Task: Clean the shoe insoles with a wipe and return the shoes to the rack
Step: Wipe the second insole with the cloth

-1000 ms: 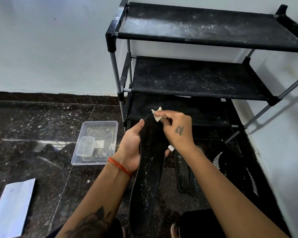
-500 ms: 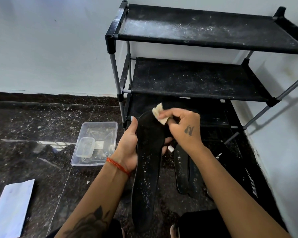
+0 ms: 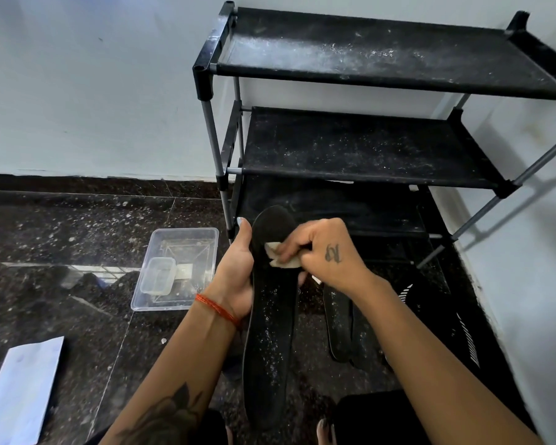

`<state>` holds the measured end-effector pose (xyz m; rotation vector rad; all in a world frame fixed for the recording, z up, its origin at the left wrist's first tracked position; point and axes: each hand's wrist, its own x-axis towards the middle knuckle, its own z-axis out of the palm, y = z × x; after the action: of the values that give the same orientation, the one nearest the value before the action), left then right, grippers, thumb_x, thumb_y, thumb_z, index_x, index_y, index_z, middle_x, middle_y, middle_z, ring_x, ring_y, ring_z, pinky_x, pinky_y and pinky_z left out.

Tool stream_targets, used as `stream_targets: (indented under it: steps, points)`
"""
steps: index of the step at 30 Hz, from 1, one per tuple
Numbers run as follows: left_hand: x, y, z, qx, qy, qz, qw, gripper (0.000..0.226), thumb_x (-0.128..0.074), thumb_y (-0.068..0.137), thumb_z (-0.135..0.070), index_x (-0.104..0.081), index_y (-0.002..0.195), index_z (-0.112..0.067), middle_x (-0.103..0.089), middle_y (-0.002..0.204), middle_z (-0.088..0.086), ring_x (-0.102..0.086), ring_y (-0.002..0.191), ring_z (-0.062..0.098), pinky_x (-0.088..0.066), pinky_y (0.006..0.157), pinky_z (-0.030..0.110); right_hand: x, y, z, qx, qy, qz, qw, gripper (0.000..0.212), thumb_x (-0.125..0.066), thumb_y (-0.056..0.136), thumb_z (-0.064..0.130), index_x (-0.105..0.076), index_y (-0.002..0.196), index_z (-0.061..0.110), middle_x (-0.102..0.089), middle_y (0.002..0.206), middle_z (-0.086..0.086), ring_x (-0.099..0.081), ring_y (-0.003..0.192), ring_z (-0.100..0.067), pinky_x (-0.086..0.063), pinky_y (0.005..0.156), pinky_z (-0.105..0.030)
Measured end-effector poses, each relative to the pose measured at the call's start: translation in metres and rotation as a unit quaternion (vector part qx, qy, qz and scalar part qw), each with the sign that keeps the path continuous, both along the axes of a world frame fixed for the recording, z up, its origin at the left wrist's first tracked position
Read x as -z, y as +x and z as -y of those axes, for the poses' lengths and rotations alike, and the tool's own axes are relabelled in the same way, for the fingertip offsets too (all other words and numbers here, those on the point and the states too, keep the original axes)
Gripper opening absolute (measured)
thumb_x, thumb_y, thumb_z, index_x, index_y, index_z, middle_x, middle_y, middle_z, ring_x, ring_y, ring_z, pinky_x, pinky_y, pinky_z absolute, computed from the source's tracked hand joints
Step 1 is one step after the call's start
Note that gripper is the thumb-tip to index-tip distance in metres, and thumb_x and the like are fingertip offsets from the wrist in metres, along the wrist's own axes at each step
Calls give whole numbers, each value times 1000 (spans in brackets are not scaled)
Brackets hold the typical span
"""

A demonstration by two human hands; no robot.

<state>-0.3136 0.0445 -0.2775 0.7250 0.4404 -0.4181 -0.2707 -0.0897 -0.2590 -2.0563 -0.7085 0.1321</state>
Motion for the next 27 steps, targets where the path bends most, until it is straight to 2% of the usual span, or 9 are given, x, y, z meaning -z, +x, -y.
stream_targets:
  steps: [2,5,12,14,17,20,22,24,27]
  points:
    - [1,0,-3,1,-10,-8,1000,89,-15,87,-74,-72,102,-7,-70,103,20,-70,82,32,-57,67,40,2,5,7,92,4,53,994,36,-54,62,-17,-76,74,9,-72,81,-3,-67,78,-13,-55,67,-21]
    - [1,0,-3,6,-12,-6,1000,85,-16,86,-76,-60,124,-13,-61,124,20,-65,102,35,-56,74,42,1,8,6,203,59,71,975,38,-53,73,-13,-75,83,15,-71,87,6,-65,84,-5,-50,74,-12]
    - [2,-1,1,-8,-3,8,1000,79,-16,90,-71,-65,111,-13,-70,99,16,-69,81,28,-57,69,40,8,-3,-13,94,19,45,994,39,-61,69,-11,-74,97,12,-71,97,-2,-64,92,-9,-47,85,-11]
    - [3,-1,1,-19,-5,12,1000,79,-16,92,-68,-66,103,-8,-72,90,17,-71,75,28,-58,66,38,1,-8,-13,24,38,26,999,35,-60,68,-11,-75,93,8,-71,93,-3,-65,86,-7,-50,78,-12]
    - [2,1,0,-21,-9,9,1000,85,-15,92,-68,-71,95,-4,-71,88,20,-71,71,29,-58,62,39,-4,-5,-3,-47,15,-78,996,41,-50,63,-21,-75,81,4,-70,84,-1,-68,75,-15,-50,54,-11]
    - [2,2,-3,-14,-9,-7,1000,87,-16,90,-71,-72,97,-5,-71,94,21,-71,73,32,-58,62,42,0,3,5,18,-8,-47,999,35,-57,61,-21,-76,74,6,-71,78,-1,-68,73,-14,-56,60,-24]
    - [1,1,-4,-13,-13,-15,1000,87,-16,88,-72,-73,101,-8,-70,104,20,-70,84,34,-57,70,44,2,6,6,121,25,12,992,34,-58,66,-16,-76,75,11,-72,82,1,-67,74,-8,-55,63,-19]
    - [0,0,-3,-8,-10,-14,1000,83,-17,88,-73,-64,120,-13,-65,119,19,-66,99,35,-54,78,45,2,6,2,188,62,33,980,36,-56,72,-14,-76,79,15,-71,86,4,-64,77,-2,-49,64,-7]
    - [-2,-1,0,-9,-9,-13,1000,79,-16,90,-71,-63,118,-14,-68,110,17,-69,87,32,-57,72,43,6,0,-9,158,42,52,985,31,-61,74,-10,-76,88,14,-72,91,3,-64,85,-2,-48,79,-10]
